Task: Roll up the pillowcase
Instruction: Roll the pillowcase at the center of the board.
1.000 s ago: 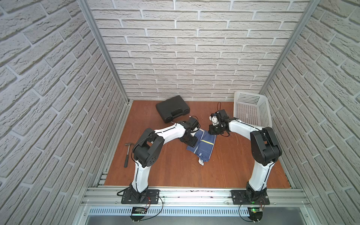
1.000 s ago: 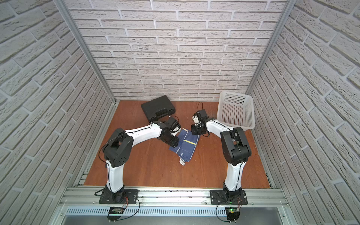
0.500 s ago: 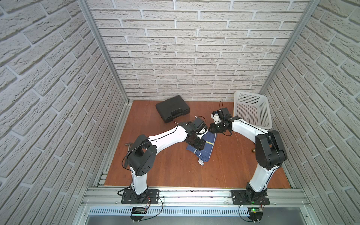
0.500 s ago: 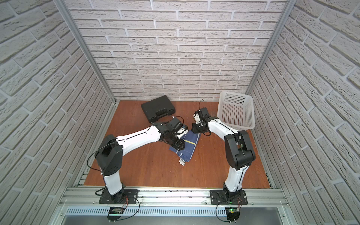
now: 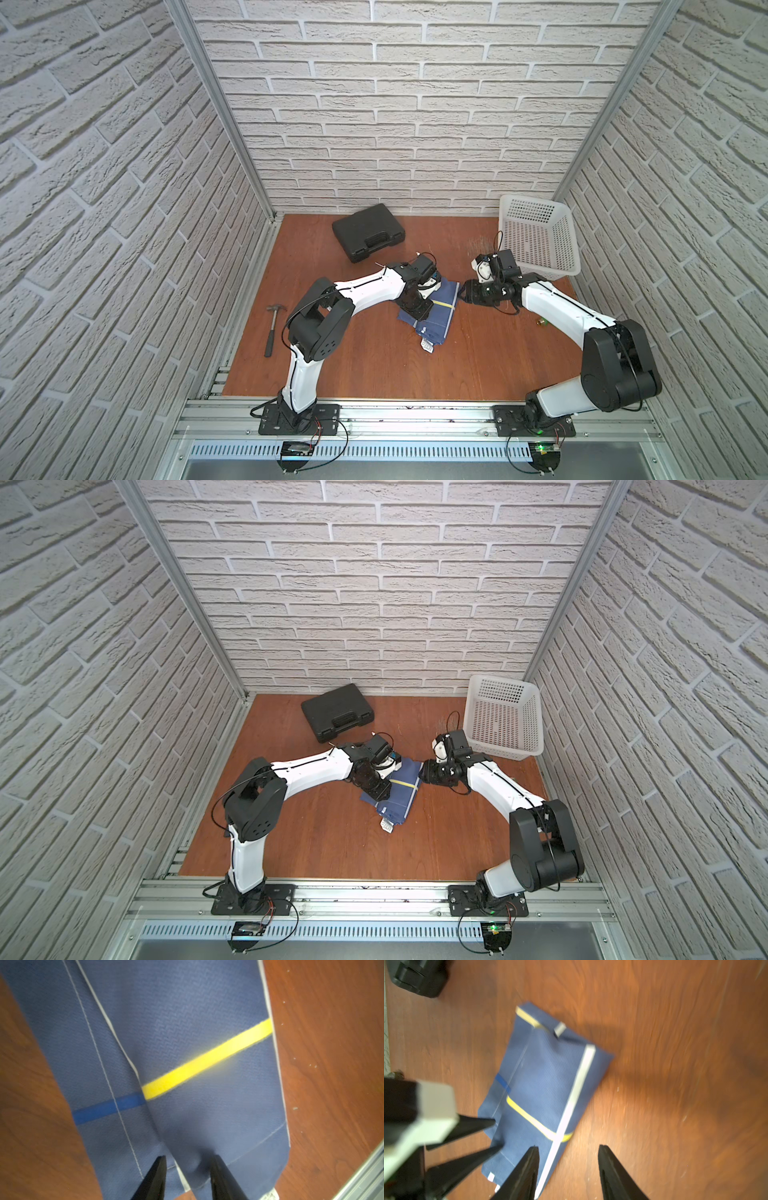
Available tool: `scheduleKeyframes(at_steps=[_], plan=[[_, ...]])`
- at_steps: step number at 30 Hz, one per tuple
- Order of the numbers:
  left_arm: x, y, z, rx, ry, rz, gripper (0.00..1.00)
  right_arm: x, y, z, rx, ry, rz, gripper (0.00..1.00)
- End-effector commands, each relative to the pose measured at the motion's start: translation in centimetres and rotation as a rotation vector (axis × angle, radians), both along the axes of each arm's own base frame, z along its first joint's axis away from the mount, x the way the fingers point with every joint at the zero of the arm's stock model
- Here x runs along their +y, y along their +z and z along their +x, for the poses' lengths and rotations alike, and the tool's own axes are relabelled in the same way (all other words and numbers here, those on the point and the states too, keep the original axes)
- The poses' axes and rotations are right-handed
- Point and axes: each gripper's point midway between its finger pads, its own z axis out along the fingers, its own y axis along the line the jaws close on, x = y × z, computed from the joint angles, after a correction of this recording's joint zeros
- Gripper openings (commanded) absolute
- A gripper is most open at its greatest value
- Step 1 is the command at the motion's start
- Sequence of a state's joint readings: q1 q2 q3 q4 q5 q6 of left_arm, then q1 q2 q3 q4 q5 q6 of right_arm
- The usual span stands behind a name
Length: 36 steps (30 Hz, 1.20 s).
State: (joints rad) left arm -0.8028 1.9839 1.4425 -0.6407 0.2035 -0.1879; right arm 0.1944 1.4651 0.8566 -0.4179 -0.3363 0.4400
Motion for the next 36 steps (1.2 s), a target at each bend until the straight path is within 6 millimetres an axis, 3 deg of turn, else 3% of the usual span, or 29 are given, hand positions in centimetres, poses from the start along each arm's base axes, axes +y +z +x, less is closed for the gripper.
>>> scheduleKeyframes(at_steps=[1, 11, 16, 19, 22, 24, 27, 32, 36], plan=[[0.1, -0.8, 1.0, -0.019, -0.012, 0.008, 0.36, 1.7, 0.4, 0.2, 0.002, -0.088, 0.172, 0.53], [0.4, -2.2, 1.6, -0.015, 0.001, 0.029, 0.33, 3.6, -3.5, 0.8, 0.086, -0.199, 0.354, 0.55], [0.3, -2.6, 1.6, -0.006, 0.001, 0.028, 0.33, 4.8, -4.4, 1.2, 0.106, -0.193, 0.413, 0.54], [0.3, -2.5, 1.6, -0.002, 0.006, 0.025, 0.33, 5.1, -4.3, 1.4, 0.098, -0.193, 0.438, 0.51], [0.3, -2.0, 1.7, 0.009, 0.027, 0.000, 0.34, 5.0, -3.6, 1.2, 0.096, -0.186, 0.429, 0.38], [0.0, -1.2, 1.7, 0.014, 0.047, -0.032, 0.37, 4.5, -3.1, 0.9, 0.099, -0.176, 0.384, 0.25], [-0.8, 0.7, 1.5, 0.031, 0.072, -0.091, 0.45, 3.4, -2.7, -0.3, 0.146, -0.149, 0.282, 0.14], [-1.4, 3.4, 1.4, 0.031, 0.104, -0.167, 0.53, 0.2, -2.6, -3.5, 0.269, -0.150, 0.060, 0.09], [-1.7, 2.9, 1.3, 0.055, 0.107, -0.181, 0.53, -2.7, -1.3, -5.6, 0.347, -0.243, -0.072, 0.09]])
